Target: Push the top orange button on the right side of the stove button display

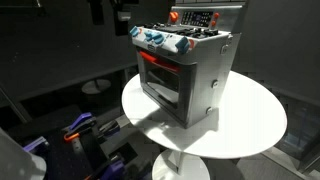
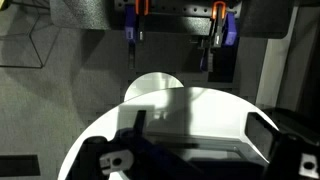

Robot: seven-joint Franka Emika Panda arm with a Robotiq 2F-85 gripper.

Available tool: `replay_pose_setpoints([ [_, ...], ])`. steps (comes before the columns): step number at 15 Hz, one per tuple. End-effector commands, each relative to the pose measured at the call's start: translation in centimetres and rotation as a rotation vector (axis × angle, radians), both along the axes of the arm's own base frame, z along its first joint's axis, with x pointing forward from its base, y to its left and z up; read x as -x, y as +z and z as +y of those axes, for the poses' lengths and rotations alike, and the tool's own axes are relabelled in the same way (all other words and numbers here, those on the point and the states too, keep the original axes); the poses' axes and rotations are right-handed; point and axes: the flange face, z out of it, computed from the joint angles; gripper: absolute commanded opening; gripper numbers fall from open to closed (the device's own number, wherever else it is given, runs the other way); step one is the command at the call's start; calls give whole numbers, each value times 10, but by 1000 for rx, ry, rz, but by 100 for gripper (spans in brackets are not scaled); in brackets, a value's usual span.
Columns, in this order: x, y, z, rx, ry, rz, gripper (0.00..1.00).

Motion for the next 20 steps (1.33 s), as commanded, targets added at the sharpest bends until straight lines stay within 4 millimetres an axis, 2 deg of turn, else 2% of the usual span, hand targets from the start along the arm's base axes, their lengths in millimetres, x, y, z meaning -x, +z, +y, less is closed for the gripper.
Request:
replay_pose_setpoints([
  [1, 0, 0, 0, 0, 0, 1, 100],
  [4, -2, 0, 1, 4, -8, -4, 100],
  [8, -20, 9, 3, 20, -42, -76, 100],
  [14, -60, 18, 14, 42, -106, -185, 100],
  [20, -111, 30, 22, 78, -172, -269, 100],
])
